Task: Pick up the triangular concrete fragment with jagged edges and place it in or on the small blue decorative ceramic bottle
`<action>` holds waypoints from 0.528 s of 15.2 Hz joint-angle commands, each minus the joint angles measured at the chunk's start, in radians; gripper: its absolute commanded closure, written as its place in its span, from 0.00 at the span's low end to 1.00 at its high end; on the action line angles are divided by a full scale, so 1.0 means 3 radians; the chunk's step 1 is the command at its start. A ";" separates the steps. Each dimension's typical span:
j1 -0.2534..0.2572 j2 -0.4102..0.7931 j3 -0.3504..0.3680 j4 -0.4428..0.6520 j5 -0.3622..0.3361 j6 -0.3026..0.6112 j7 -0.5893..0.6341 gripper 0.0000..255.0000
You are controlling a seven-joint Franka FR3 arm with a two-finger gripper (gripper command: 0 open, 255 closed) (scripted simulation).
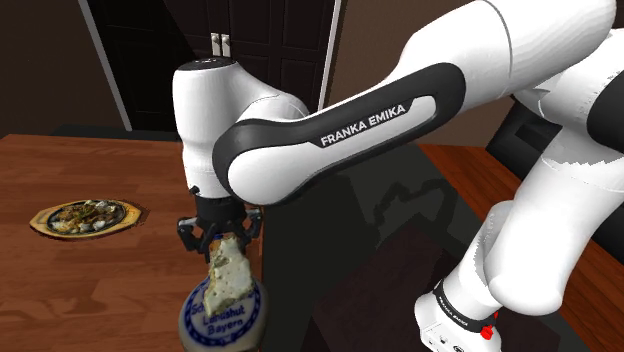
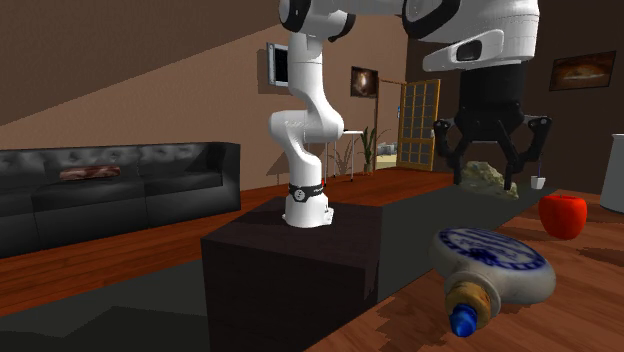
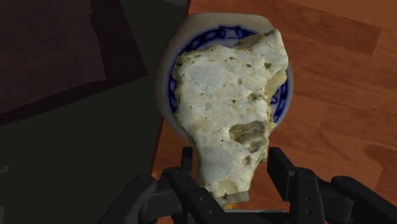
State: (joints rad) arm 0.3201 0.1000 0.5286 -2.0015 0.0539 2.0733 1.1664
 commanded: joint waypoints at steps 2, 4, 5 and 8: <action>0.0010 0.0055 0.0000 -0.0071 -0.0029 0.0123 0.0017 1.00; 0.0016 0.0098 -0.0002 -0.0118 -0.0051 0.0207 0.0027 1.00; 0.0019 0.0120 -0.0004 -0.0140 -0.0063 0.0249 0.0033 1.00; 0.0021 0.0132 -0.0005 -0.0151 -0.0070 0.0270 0.0036 1.00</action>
State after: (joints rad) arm 0.3262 0.1387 0.5271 -2.0458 0.0336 2.1518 1.1768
